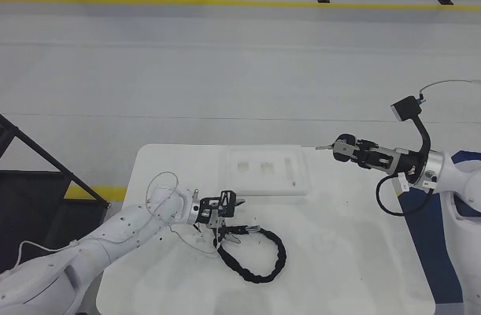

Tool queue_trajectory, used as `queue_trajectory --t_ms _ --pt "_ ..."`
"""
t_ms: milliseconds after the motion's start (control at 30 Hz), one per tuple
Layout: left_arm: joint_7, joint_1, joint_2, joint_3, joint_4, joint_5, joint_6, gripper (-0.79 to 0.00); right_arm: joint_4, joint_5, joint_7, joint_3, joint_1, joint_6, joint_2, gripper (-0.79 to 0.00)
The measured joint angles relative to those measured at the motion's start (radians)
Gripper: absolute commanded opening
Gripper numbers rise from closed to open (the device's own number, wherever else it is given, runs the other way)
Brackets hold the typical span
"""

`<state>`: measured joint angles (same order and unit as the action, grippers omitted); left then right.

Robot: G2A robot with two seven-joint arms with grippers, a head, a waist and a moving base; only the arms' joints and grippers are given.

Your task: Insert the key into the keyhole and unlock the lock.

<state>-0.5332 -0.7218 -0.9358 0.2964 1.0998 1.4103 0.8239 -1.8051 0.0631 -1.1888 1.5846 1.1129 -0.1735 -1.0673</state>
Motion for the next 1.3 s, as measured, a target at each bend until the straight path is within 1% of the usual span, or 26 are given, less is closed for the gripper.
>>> queue_trajectory --t_ms 67,167,300,433,567,633,667,700,767,800,833,900,933,967,1033,1100,1133,1300 --pt "-0.044 -0.01 -0.01 -0.003 -0.022 0.019 -0.007 0.0 0.0 0.0 0.0 0.0 0.0 0.0 0.0 -0.785" --pt "-0.074 -0.026 -0.025 -0.007 -0.05 0.035 -0.034 0.0 0.0 0.0 0.0 0.0 0.0 0.0 0.0 -0.785" --pt "-0.039 -0.034 -0.051 -0.007 -0.089 0.019 -0.04 0.0 0.0 0.0 0.0 0.0 0.0 0.0 0.0 -0.785" --pt "-0.018 -0.03 -0.078 -0.007 -0.096 0.027 -0.047 0.0 0.0 0.0 0.0 0.0 0.0 0.0 0.0 -0.785" --pt "0.007 -0.033 -0.097 -0.006 -0.113 0.036 -0.06 0.0 0.0 0.0 0.0 0.0 0.0 0.0 0.0 -0.785" --pt "0.015 -0.035 -0.105 -0.005 -0.119 0.038 -0.058 -0.034 0.0 0.0 0.0 0.0 0.0 0.0 0.0 -0.785" --pt "0.017 -0.037 -0.109 -0.005 -0.123 0.041 -0.055 -0.105 0.0 0.0 0.0 0.0 0.0 0.0 0.0 -0.785" --pt "0.018 -0.037 -0.112 -0.005 -0.126 0.045 -0.054 -0.129 0.0 0.0 0.0 0.0 0.0 0.0 0.0 -0.785" --pt "0.016 -0.038 -0.118 -0.003 -0.134 0.052 -0.051 -0.126 0.0 0.0 0.0 0.0 0.0 0.0 0.0 -0.785" --pt "0.015 -0.039 -0.12 -0.001 -0.139 0.055 -0.05 -0.142 0.0 0.0 0.0 0.0 0.0 0.0 0.0 -0.785" --pt "0.013 -0.039 -0.122 0.0 -0.142 0.058 -0.051 -0.175 0.0 0.0 0.0 0.0 0.0 0.0 0.0 -0.785" --pt "0.009 -0.04 -0.127 0.003 -0.147 0.071 -0.062 -0.191 0.0 0.0 0.0 0.0 0.0 0.0 0.0 -0.785" --pt "0.007 -0.041 -0.129 0.004 -0.148 0.078 -0.068 -0.212 0.0 0.0 0.0 0.0 0.0 0.0 0.0 -0.785" --pt "0.006 -0.043 -0.131 0.006 -0.15 0.086 -0.076 -0.274 0.0 0.0 0.0 0.0 0.0 0.0 0.0 -0.785" --pt "0.012 -0.046 -0.135 0.01 -0.153 0.096 -0.088 -0.323 0.0 0.0 0.0 0.0 0.0 0.0 0.0 -0.785" --pt "0.015 -0.05 -0.138 0.013 -0.154 0.099 -0.093 -0.342 0.0 0.0 0.0 0.0 0.0 0.0 0.0 -0.785" --pt "0.018 -0.051 -0.14 0.016 -0.154 0.101 -0.093 -0.4 0.0 0.0 0.0 0.0 0.0 0.0 0.0 -0.785" --pt "0.032 -0.056 -0.151 0.023 -0.158 0.105 -0.087 -0.422 0.0 0.0 0.0 0.0 0.0 0.0 0.0 -0.785"
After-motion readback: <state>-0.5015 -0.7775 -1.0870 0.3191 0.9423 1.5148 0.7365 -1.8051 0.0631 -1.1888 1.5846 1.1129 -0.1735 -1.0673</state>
